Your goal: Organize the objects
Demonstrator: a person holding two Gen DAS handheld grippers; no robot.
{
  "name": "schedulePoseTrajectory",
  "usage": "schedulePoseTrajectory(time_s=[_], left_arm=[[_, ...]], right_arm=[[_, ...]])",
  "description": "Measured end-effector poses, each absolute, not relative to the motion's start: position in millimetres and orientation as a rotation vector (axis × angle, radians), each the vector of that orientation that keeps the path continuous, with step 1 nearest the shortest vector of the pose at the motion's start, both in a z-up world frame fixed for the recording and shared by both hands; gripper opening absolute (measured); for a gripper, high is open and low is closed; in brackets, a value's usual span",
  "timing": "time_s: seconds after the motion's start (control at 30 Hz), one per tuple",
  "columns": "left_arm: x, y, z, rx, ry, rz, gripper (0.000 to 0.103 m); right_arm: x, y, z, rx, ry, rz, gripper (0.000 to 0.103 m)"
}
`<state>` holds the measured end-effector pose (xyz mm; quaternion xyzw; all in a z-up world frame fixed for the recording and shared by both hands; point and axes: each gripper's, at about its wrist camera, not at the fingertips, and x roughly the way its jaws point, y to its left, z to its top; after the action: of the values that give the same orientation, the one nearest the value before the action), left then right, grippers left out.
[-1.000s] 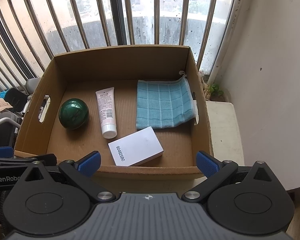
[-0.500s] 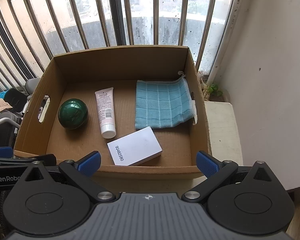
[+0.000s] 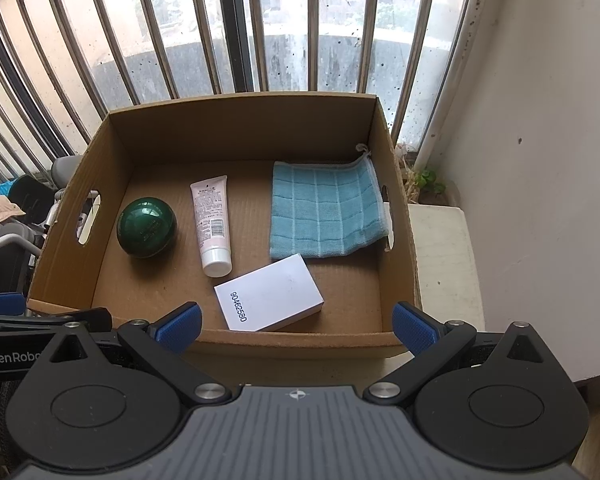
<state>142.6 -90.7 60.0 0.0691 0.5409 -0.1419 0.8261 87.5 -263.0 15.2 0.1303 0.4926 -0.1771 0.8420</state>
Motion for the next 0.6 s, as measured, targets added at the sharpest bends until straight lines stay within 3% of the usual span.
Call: schedulePoseTrajectory(time_s=[0.6], left_arm=[[143.0, -91.8, 60.2, 0.146, 1.151, -0.300, 0.098]], right_arm=[[89.2, -263.3, 16.1, 0.271, 1.041, -0.374, 0.103]])
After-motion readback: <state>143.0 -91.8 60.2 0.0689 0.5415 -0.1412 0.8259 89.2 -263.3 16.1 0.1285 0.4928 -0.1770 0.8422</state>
